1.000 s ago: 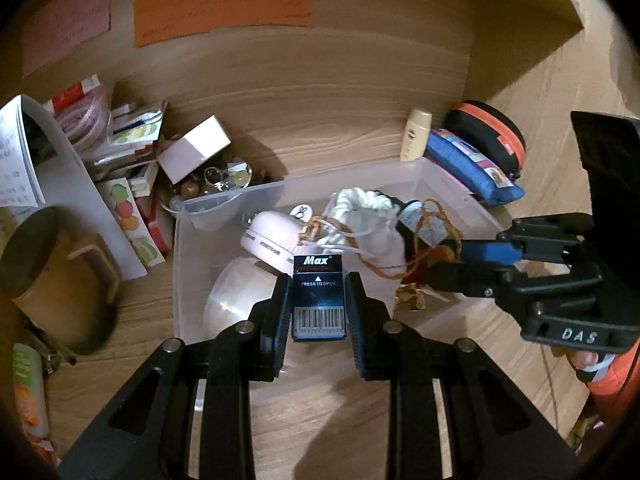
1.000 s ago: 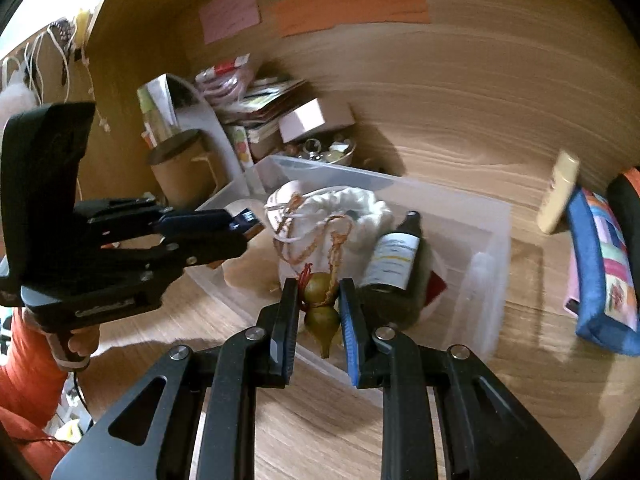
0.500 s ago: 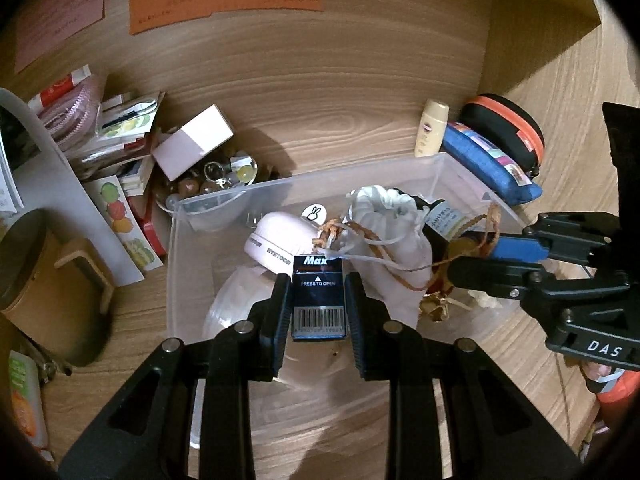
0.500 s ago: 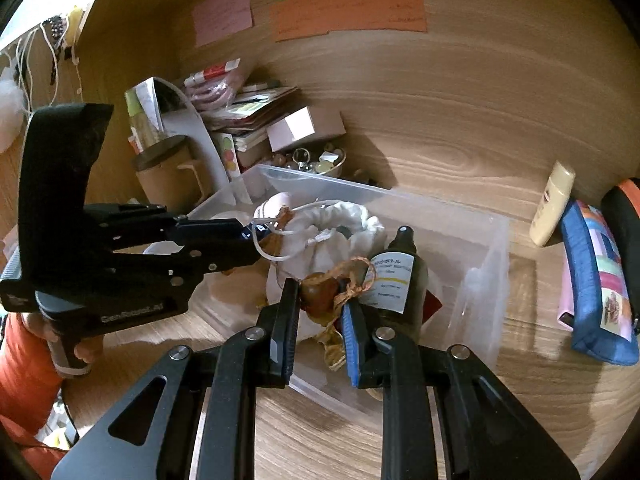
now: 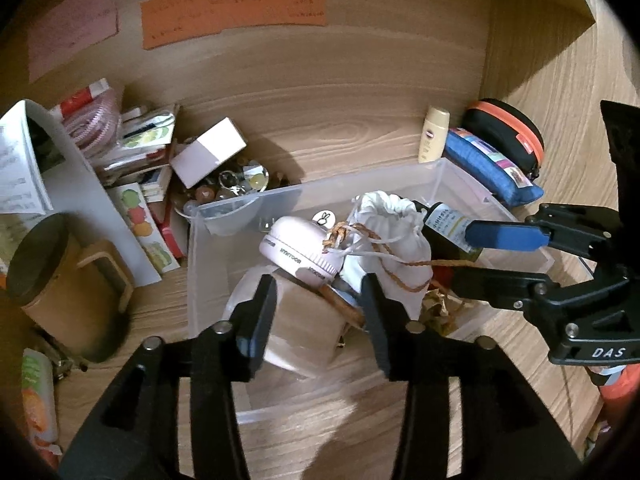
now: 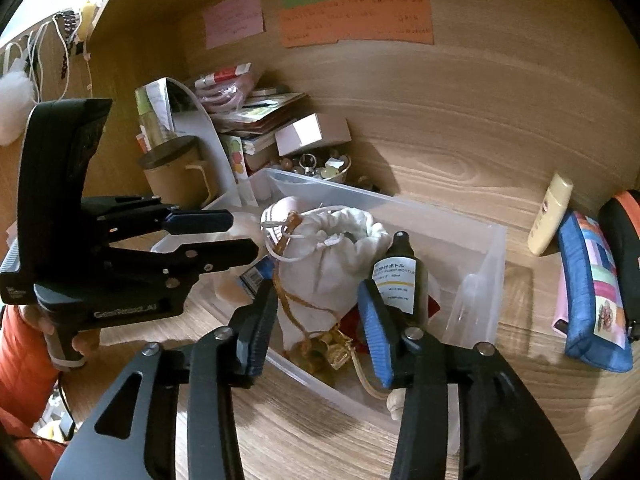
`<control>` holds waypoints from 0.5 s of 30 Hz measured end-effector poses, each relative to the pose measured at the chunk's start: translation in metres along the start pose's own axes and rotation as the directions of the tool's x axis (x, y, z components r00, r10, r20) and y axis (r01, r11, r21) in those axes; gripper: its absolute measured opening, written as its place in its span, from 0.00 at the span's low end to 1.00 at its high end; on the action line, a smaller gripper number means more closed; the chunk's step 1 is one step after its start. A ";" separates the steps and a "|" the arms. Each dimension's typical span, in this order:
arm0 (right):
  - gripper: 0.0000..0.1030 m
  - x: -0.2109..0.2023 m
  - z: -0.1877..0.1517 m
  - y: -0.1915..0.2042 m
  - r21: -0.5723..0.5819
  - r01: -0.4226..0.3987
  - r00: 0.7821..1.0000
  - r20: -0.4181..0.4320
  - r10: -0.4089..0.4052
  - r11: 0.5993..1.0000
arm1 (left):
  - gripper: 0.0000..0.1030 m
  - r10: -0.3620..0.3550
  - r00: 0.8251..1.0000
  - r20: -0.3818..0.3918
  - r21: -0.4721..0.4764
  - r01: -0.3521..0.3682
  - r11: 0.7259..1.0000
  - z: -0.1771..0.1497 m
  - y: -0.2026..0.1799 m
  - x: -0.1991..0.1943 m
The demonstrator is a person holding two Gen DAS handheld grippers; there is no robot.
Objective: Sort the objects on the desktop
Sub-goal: 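Carry the blue Max box and gold ornament over the clear box, then open both tools to drop the blue box and gold ornament into the box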
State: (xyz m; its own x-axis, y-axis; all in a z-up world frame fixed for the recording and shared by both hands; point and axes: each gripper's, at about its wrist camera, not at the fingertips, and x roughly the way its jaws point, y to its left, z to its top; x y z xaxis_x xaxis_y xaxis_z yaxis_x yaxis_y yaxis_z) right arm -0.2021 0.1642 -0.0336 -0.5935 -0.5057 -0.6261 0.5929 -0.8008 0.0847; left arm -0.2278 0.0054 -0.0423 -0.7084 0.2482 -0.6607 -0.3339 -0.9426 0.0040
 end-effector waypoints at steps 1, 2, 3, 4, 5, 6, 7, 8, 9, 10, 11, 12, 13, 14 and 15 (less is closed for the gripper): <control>0.38 0.000 0.000 0.000 0.001 0.005 1.000 0.000 -0.005 1.000 | 0.57 0.011 1.000 0.004 0.000 -0.011 1.000 -0.001 0.001 -0.002; 0.39 0.000 0.000 0.000 0.001 0.012 1.000 -0.003 -0.012 1.000 | 0.63 0.033 0.999 0.017 -0.001 -0.033 0.999 -0.002 0.001 -0.006; 0.40 0.000 0.001 0.000 0.002 0.019 1.000 -0.005 -0.019 1.000 | 0.71 0.044 0.999 0.029 -0.002 -0.044 0.999 -0.003 0.001 -0.009; 0.41 0.000 0.001 0.001 0.003 0.026 1.000 -0.006 -0.026 1.000 | 0.72 0.056 0.998 0.043 0.003 -0.056 0.998 -0.004 0.000 -0.013; 0.45 -0.001 0.001 0.001 0.004 0.029 1.000 -0.008 -0.029 1.000 | 0.72 0.061 0.997 0.047 0.007 -0.061 0.998 -0.005 0.000 -0.015; 0.47 -0.002 0.002 0.002 0.006 0.031 0.999 -0.010 -0.030 1.000 | 0.74 0.069 0.996 0.051 0.013 -0.069 0.998 -0.005 -0.001 -0.018; 0.51 -0.004 0.002 0.002 0.008 0.033 0.999 -0.007 -0.033 0.999 | 0.79 0.081 0.995 0.055 0.018 -0.082 0.996 -0.006 -0.001 -0.020; 0.55 -0.007 0.002 0.003 0.008 0.035 0.999 -0.003 -0.035 0.999 | 0.82 0.096 0.994 0.058 0.022 -0.098 0.995 -0.006 -0.002 -0.023; 0.57 -0.010 0.002 0.004 0.009 0.035 0.999 0.001 -0.035 0.999 | 0.89 0.116 0.991 0.063 0.025 -0.118 0.993 -0.007 -0.002 -0.026; 0.62 -0.013 0.002 0.005 0.008 0.033 0.999 0.006 -0.033 0.999 | 0.92 0.127 0.990 0.069 0.026 -0.129 0.991 -0.008 -0.002 -0.029; 0.69 -0.017 0.001 0.007 0.007 0.033 0.999 0.010 -0.033 0.999 | 0.92 0.130 0.989 0.076 0.025 -0.132 0.991 -0.008 -0.002 -0.032; 0.72 -0.022 0.001 0.008 0.006 0.037 0.999 0.018 -0.037 0.999 | 0.93 0.129 0.988 0.079 0.023 -0.132 0.991 -0.009 -0.001 -0.036; 0.76 -0.025 0.001 0.010 0.005 0.041 0.999 0.026 -0.041 0.999 | 0.93 0.131 0.988 0.082 0.019 -0.132 0.991 -0.009 0.000 -0.039; 0.78 -0.029 0.001 0.011 0.005 0.049 0.998 0.036 -0.049 0.999 | 0.94 0.134 0.987 0.086 0.014 -0.135 0.991 -0.010 0.000 -0.041; 0.78 -0.033 0.000 0.012 0.006 0.063 0.997 0.045 -0.063 0.998 | 0.96 0.142 0.986 0.088 0.011 -0.143 0.990 -0.010 0.000 -0.044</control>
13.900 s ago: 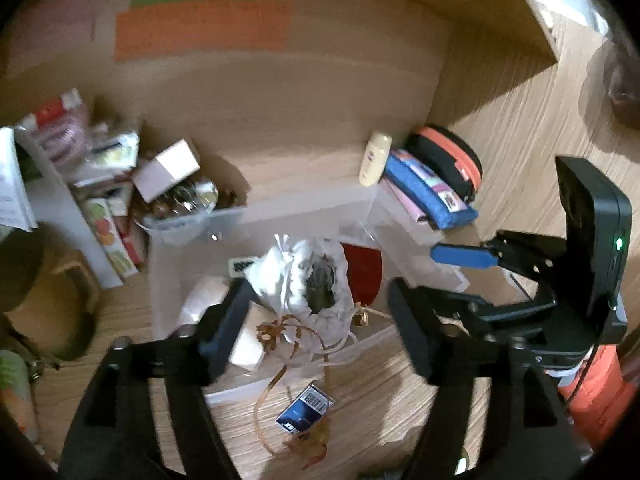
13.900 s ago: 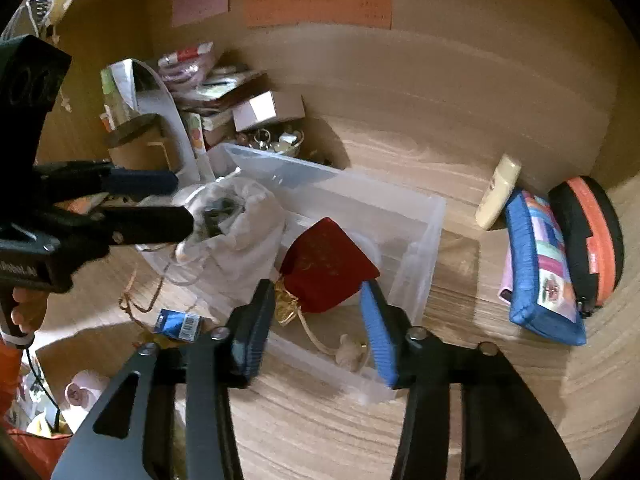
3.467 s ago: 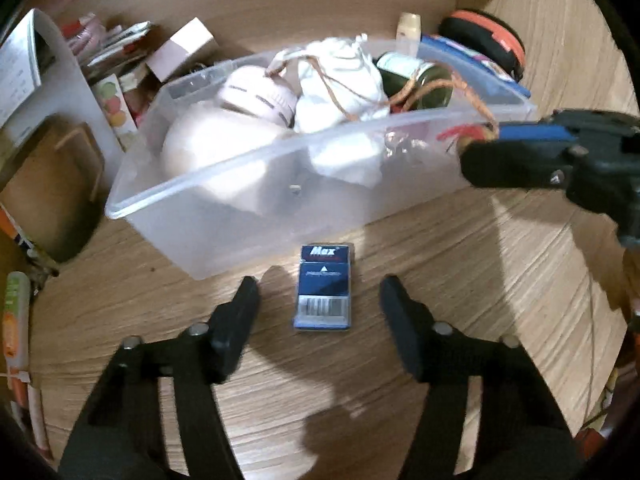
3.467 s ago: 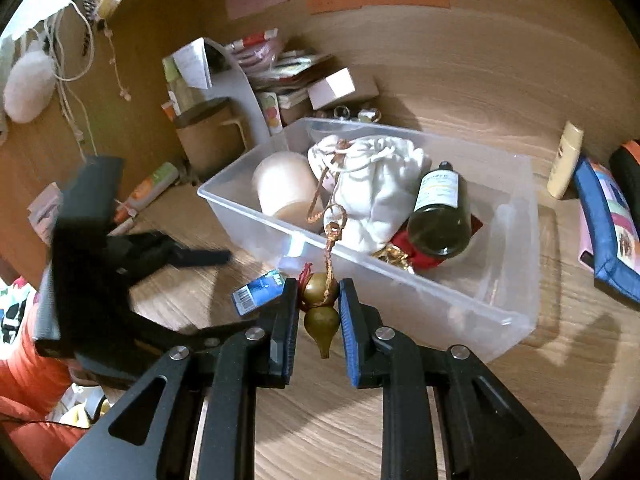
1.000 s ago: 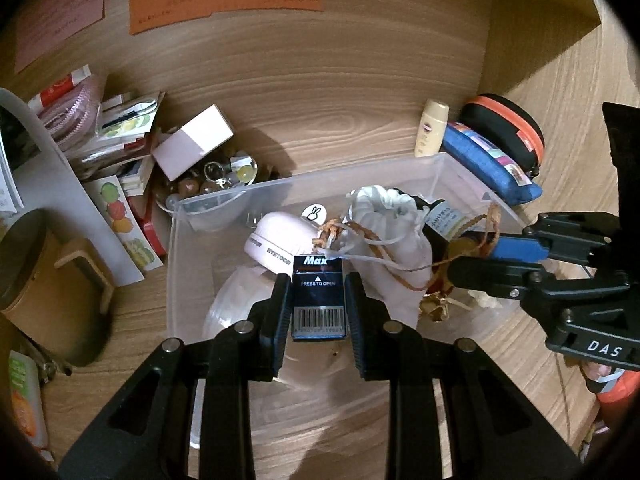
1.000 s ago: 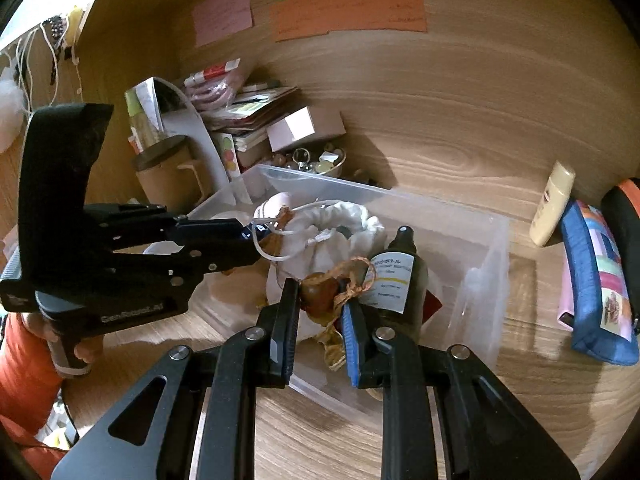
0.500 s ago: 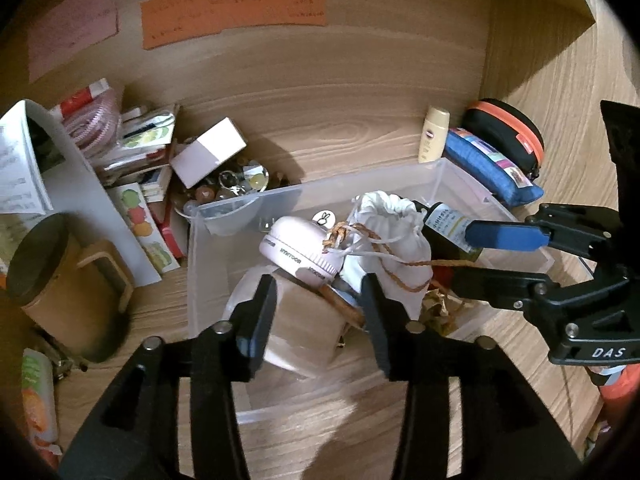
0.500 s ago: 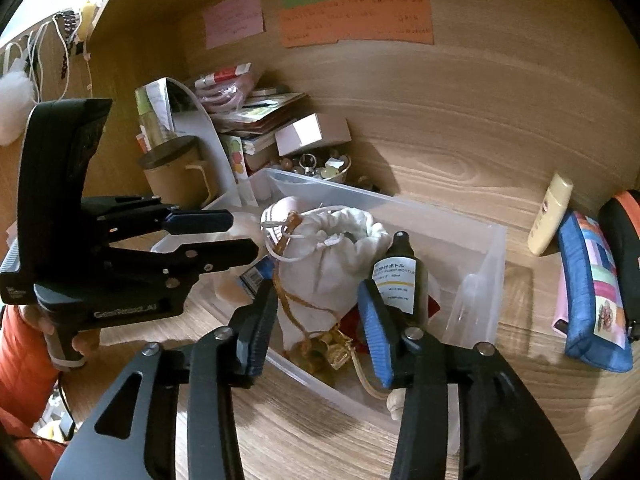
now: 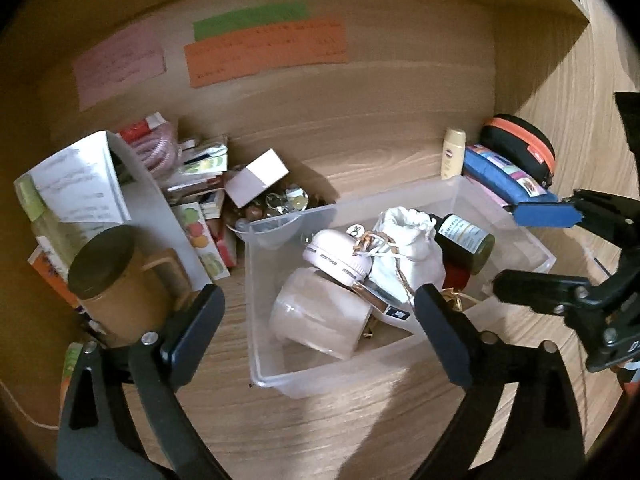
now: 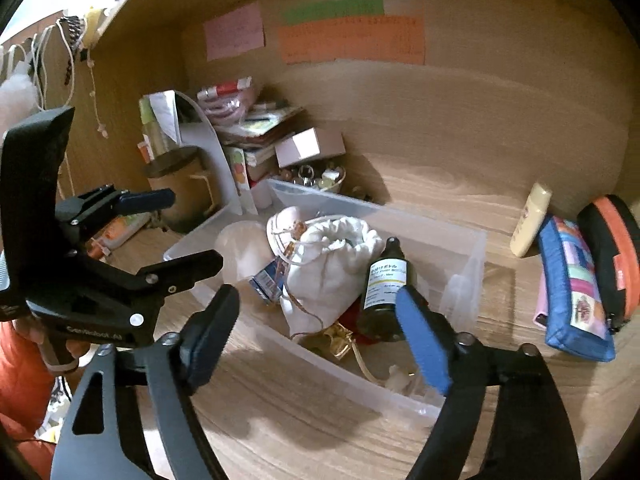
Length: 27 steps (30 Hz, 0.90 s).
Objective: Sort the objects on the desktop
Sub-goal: 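Open both tools to drop the blue box and gold ornament into the box, then withdraw both open tools from the clear box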
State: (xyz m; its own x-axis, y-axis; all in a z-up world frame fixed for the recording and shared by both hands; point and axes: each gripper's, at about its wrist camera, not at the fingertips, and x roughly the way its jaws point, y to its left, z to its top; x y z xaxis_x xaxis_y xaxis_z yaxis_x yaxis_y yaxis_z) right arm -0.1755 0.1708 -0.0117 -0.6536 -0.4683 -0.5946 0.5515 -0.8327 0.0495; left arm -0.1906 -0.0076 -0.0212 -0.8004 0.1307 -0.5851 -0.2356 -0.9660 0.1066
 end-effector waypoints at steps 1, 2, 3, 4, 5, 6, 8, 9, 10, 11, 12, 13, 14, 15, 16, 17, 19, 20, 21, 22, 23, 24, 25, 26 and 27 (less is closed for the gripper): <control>0.79 -0.004 0.000 0.001 -0.002 0.016 1.000 0.010 -0.016 1.000 | 0.97 0.008 1.000 0.001 0.000 -0.008 1.000 0.000 0.000 -0.002; 0.79 -0.007 0.000 0.003 -0.004 0.030 0.999 0.018 -0.030 1.000 | 0.97 0.019 1.000 0.002 0.001 -0.019 1.000 0.000 0.000 -0.005; 0.80 -0.011 0.000 0.005 -0.007 0.051 0.998 0.025 -0.051 0.999 | 0.97 0.029 1.000 0.004 0.003 -0.029 1.000 0.000 0.000 -0.008; 0.81 -0.014 -0.001 0.006 -0.013 0.081 0.996 0.034 -0.080 0.997 | 0.97 0.038 0.999 0.008 0.007 -0.038 0.999 -0.001 0.000 -0.010; 0.81 -0.018 -0.002 0.008 -0.023 0.105 0.994 0.045 -0.104 0.994 | 0.97 0.046 0.999 0.015 0.011 -0.046 0.999 -0.001 -0.001 -0.013; 0.82 -0.021 -0.002 0.010 -0.031 0.121 0.992 0.051 -0.119 0.992 | 0.97 0.054 0.998 0.024 0.014 -0.055 0.998 -0.002 -0.001 -0.018; 0.85 -0.028 -0.004 0.013 -0.038 0.154 0.986 0.063 -0.152 0.987 | 0.98 0.067 0.996 0.050 0.009 -0.067 0.998 -0.003 -0.002 -0.026; 0.86 -0.031 -0.005 0.014 -0.031 0.168 0.984 0.069 -0.165 0.985 | 0.99 0.070 0.996 0.059 0.004 -0.070 0.998 -0.004 -0.002 -0.030; 0.88 -0.034 -0.006 0.015 -0.021 0.175 0.982 0.073 -0.173 0.984 | 0.99 0.070 0.995 0.067 0.001 -0.070 0.998 -0.004 -0.002 -0.034; 0.89 -0.037 -0.007 0.016 -0.010 0.179 0.981 0.078 -0.177 0.984 | 0.99 0.065 0.995 0.075 0.000 -0.065 0.998 -0.005 -0.004 -0.039; 0.91 -0.041 -0.009 0.017 0.010 0.180 0.980 0.085 -0.180 0.984 | 0.99 0.063 0.995 0.083 0.002 -0.064 0.998 -0.006 -0.005 -0.044; 0.94 -0.043 -0.010 0.018 0.027 0.184 0.978 0.090 -0.186 0.983 | 0.99 0.064 0.994 0.092 0.006 -0.065 0.998 -0.007 -0.007 -0.048; 0.97 -0.045 -0.012 0.020 0.044 0.190 0.976 0.097 -0.193 0.981 | 0.99 0.066 0.992 0.104 0.013 -0.068 0.998 -0.009 -0.010 -0.052; 0.97 -0.048 -0.013 0.022 0.056 0.195 0.974 0.104 -0.200 0.979 | 0.99 0.073 0.990 0.117 0.019 -0.076 0.997 -0.010 -0.013 -0.057; 0.98 -0.050 -0.015 0.025 0.058 0.199 0.973 0.109 -0.204 0.978 | 0.99 0.081 0.988 0.128 0.022 -0.084 0.996 -0.012 -0.016 -0.062; 0.98 -0.053 -0.017 0.027 0.058 0.205 0.971 0.111 -0.211 0.977 | 0.99 0.083 0.987 0.139 0.022 -0.087 0.996 -0.014 -0.018 -0.068; 0.98 -0.059 -0.021 0.034 0.055 0.231 0.964 0.120 -0.236 0.971 | 0.99 0.075 0.986 0.152 0.024 -0.079 0.997 -0.017 -0.021 -0.075; 0.98 -0.062 -0.023 0.037 0.056 0.243 0.960 0.127 -0.248 0.969 | 0.99 0.065 0.985 0.159 0.029 -0.071 0.997 -0.018 -0.022 -0.079; 0.98 -0.065 -0.025 0.040 0.058 0.248 0.958 0.132 -0.254 0.967 | 0.99 0.059 0.984 0.170 0.032 -0.065 0.997 -0.020 -0.024 -0.083; 0.99 -0.070 -0.028 0.042 0.064 0.251 0.956 0.142 -0.258 0.966 | 0.99 0.064 0.981 0.181 0.030 -0.070 0.997 -0.022 -0.026 -0.088; 1.00 -0.073 -0.030 0.044 0.069 0.251 0.954 0.150 -0.258 0.966 | 0.99 0.074 0.978 0.193 0.025 -0.080 0.996 -0.024 -0.028 -0.092; 1.00 -0.077 -0.033 0.045 0.079 0.251 0.953 0.156 -0.261 0.965 | 0.99 0.083 0.976 0.203 0.019 -0.089 0.996 -0.026 -0.029 -0.095; 1.00 -0.079 -0.035 0.046 0.090 0.253 0.951 0.158 -0.265 0.963 | 0.99 0.087 0.974 0.211 0.015 -0.092 0.996 -0.027 -0.030 -0.098; 1.00 -0.081 -0.037 0.046 0.099 0.258 0.950 0.157 -0.271 0.961 | 0.99 0.092 0.972 0.217 0.012 -0.097 0.995 -0.028 -0.031 -0.101; 1.00 -0.083 -0.039 0.046 0.111 0.261 0.948 0.157 -0.277 0.959 | 0.99 0.096 0.970 0.223 0.011 -0.101 0.995 -0.030 -0.032 -0.105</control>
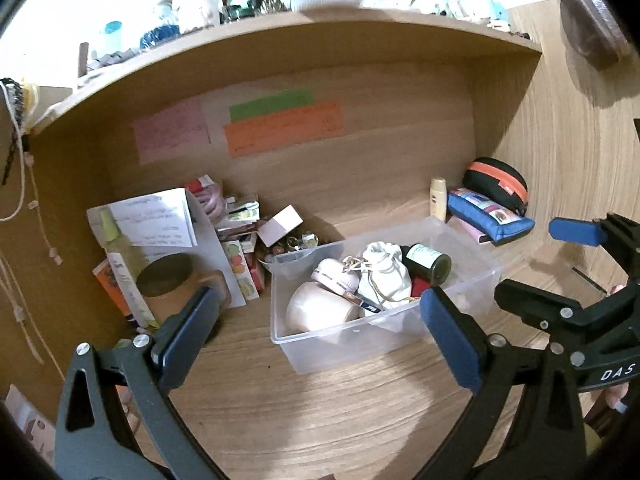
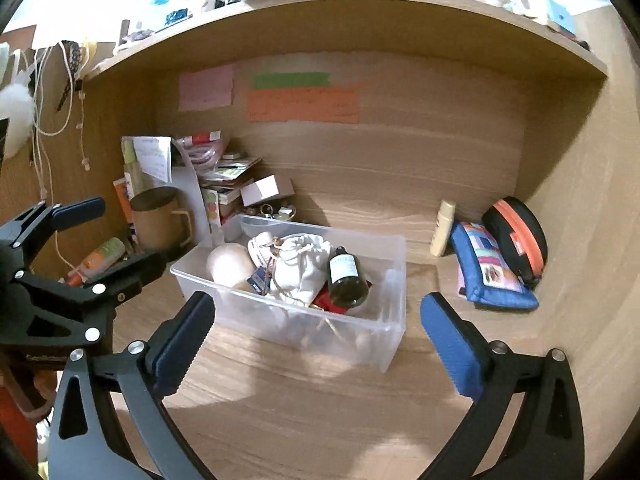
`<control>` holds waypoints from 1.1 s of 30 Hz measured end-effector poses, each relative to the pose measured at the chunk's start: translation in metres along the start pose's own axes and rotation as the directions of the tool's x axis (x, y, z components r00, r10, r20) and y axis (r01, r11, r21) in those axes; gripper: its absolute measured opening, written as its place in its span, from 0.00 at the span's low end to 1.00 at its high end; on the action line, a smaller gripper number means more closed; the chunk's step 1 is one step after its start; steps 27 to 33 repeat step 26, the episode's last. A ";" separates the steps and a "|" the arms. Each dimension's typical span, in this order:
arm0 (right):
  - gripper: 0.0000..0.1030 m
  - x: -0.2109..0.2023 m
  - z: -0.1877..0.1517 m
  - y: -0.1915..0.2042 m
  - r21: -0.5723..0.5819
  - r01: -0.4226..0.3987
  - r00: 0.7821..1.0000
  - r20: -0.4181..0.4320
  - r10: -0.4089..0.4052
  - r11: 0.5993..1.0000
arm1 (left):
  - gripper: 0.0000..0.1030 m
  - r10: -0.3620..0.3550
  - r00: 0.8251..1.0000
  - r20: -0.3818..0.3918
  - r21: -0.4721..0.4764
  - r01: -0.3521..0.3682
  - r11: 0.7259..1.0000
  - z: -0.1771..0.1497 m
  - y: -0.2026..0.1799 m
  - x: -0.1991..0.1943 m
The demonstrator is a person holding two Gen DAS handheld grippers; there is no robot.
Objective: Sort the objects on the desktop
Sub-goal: 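Withdraw both open tools from the clear box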
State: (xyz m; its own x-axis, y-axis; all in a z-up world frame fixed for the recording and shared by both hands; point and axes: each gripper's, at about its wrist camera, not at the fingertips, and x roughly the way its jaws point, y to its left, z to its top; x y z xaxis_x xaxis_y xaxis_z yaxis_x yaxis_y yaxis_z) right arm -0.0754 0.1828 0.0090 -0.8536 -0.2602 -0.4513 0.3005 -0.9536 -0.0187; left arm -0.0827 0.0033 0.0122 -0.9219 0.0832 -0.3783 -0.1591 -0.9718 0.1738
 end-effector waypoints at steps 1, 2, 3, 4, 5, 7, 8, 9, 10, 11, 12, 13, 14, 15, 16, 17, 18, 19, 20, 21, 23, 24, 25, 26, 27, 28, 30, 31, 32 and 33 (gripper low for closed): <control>1.00 -0.003 -0.002 -0.002 0.013 0.000 1.000 0.000 0.000 1.000 | 1.00 0.004 1.000 0.004 0.001 -0.004 1.000 -0.001 -0.001 -0.003; 1.00 -0.005 -0.003 -0.004 0.024 -0.004 1.000 0.001 0.003 1.000 | 1.00 0.007 1.000 0.008 -0.001 -0.007 1.000 -0.003 -0.001 -0.005; 1.00 -0.009 -0.005 -0.006 0.040 -0.003 1.000 0.007 0.002 0.999 | 1.00 0.005 1.000 0.011 -0.007 -0.005 1.000 -0.004 -0.001 -0.007; 1.00 -0.012 -0.006 -0.007 0.049 0.003 1.000 0.013 -0.003 0.999 | 1.00 -0.003 1.000 0.012 -0.019 0.003 1.000 -0.005 0.000 -0.008; 1.00 -0.014 -0.007 -0.008 0.057 0.014 1.000 0.018 -0.015 0.998 | 1.00 -0.010 1.000 0.011 -0.028 0.010 1.000 -0.007 0.000 -0.010; 1.00 -0.018 -0.007 -0.010 0.064 0.029 0.999 0.022 -0.030 0.998 | 1.00 -0.019 1.000 0.007 -0.046 0.019 0.999 -0.011 0.002 -0.010; 1.00 -0.019 -0.008 -0.011 0.070 0.034 0.999 0.023 -0.035 0.997 | 1.00 -0.025 1.000 0.004 -0.053 0.026 0.998 -0.012 0.002 -0.008; 1.00 -0.020 -0.008 -0.011 0.076 0.037 0.999 0.023 -0.038 0.996 | 1.00 -0.034 0.999 0.000 -0.056 0.034 0.998 -0.013 0.002 -0.007; 1.00 -0.020 -0.008 -0.012 0.082 0.040 0.999 0.020 -0.042 0.996 | 1.00 -0.050 0.999 -0.006 -0.063 0.049 0.997 -0.015 0.003 -0.005; 1.00 -0.019 -0.008 -0.013 0.086 0.041 0.999 0.017 -0.043 0.995 | 1.00 -0.059 0.998 -0.012 -0.069 0.058 0.996 -0.016 0.003 -0.003; 1.00 -0.018 -0.009 -0.013 0.087 0.042 0.999 0.012 -0.043 0.995 | 1.00 -0.061 0.998 -0.015 -0.073 0.060 0.996 -0.017 0.002 -0.001; 1.00 -0.017 -0.009 -0.013 0.087 0.045 0.999 0.008 -0.046 0.995 | 1.00 -0.062 0.998 -0.017 -0.075 0.061 0.995 -0.019 0.001 0.001; 1.00 -0.017 -0.010 -0.013 0.086 0.048 0.999 0.005 -0.049 0.995 | 1.00 -0.065 0.998 -0.019 -0.077 0.063 0.995 -0.020 0.001 0.003; 1.00 -0.016 -0.010 -0.013 0.084 0.051 0.999 0.004 -0.051 0.995 | 1.00 -0.071 0.997 -0.020 -0.077 0.070 0.995 -0.021 0.001 0.005; 1.00 -0.015 -0.011 -0.013 0.081 0.052 0.999 0.002 -0.053 0.995 | 1.00 -0.078 0.997 -0.020 -0.075 0.076 0.994 -0.021 0.000 0.006; 1.00 -0.014 -0.012 -0.013 0.079 0.052 0.999 -0.001 -0.052 0.996 | 1.00 -0.082 0.996 -0.020 -0.071 0.080 0.994 -0.021 -0.001 0.007; 1.00 -0.013 -0.012 -0.013 0.077 0.051 0.999 -0.003 -0.051 0.996 | 1.00 -0.083 0.996 -0.019 -0.067 0.082 0.994 -0.022 -0.003 0.007; 1.00 -0.012 -0.012 -0.014 0.075 0.050 0.999 -0.006 -0.049 0.996 | 1.00 -0.081 0.997 -0.017 -0.065 0.080 0.995 -0.021 -0.004 0.008; 1.00 -0.011 -0.012 -0.014 0.074 0.050 0.999 -0.008 -0.049 0.996 | 1.00 -0.083 0.997 -0.012 -0.061 0.082 0.995 -0.021 -0.005 0.008; 1.00 -0.009 -0.011 -0.015 0.073 0.048 0.999 -0.009 -0.048 0.996 | 1.00 -0.082 0.997 -0.008 -0.059 0.081 0.995 -0.020 -0.005 0.008; 1.00 -0.005 -0.010 -0.017 0.073 0.041 0.999 -0.014 -0.040 0.996 | 1.00 -0.074 0.997 -0.005 -0.061 0.074 0.995 -0.019 -0.005 0.009; 1.00 -0.003 -0.009 -0.018 0.073 0.033 0.999 -0.018 -0.031 0.997 | 1.00 -0.070 0.998 -0.006 -0.062 0.069 0.996 -0.017 -0.005 0.011; 1.00 0.000 -0.007 -0.018 0.070 0.026 0.999 -0.021 -0.025 0.997 | 1.00 -0.061 0.998 -0.009 -0.065 0.060 0.996 -0.017 -0.004 0.013; 1.00 0.002 -0.006 -0.019 0.067 0.024 1.000 -0.021 -0.022 0.997 | 1.00 -0.049 0.999 -0.014 -0.071 0.048 0.996 -0.015 -0.003 0.015; 1.00 0.002 -0.006 -0.019 0.067 0.024 1.000 -0.021 -0.022 0.997 | 1.00 -0.049 0.999 -0.014 -0.071 0.048 0.996 -0.015 -0.003 0.015; 1.00 0.002 -0.006 -0.019 0.067 0.024 1.000 -0.021 -0.022 0.997 | 1.00 -0.049 0.999 -0.014 -0.071 0.048 0.996 -0.015 -0.003 0.015; 1.00 0.002 -0.006 -0.019 0.067 0.024 1.000 -0.021 -0.022 0.997 | 1.00 -0.049 0.999 -0.014 -0.071 0.048 0.996 -0.015 -0.003 0.015; 1.00 0.002 -0.006 -0.019 0.067 0.024 1.000 -0.021 -0.022 0.997 | 1.00 -0.049 0.999 -0.014 -0.071 0.048 0.996 -0.015 -0.003 0.015; 1.00 0.002 -0.006 -0.019 0.067 0.024 1.000 -0.021 -0.022 0.997 | 1.00 -0.049 0.999 -0.014 -0.071 0.048 0.996 -0.015 -0.003 0.015; 1.00 0.002 -0.006 -0.019 0.067 0.024 1.000 -0.021 -0.022 0.997 | 1.00 -0.049 0.999 -0.014 -0.071 0.048 0.996 -0.015 -0.003 0.015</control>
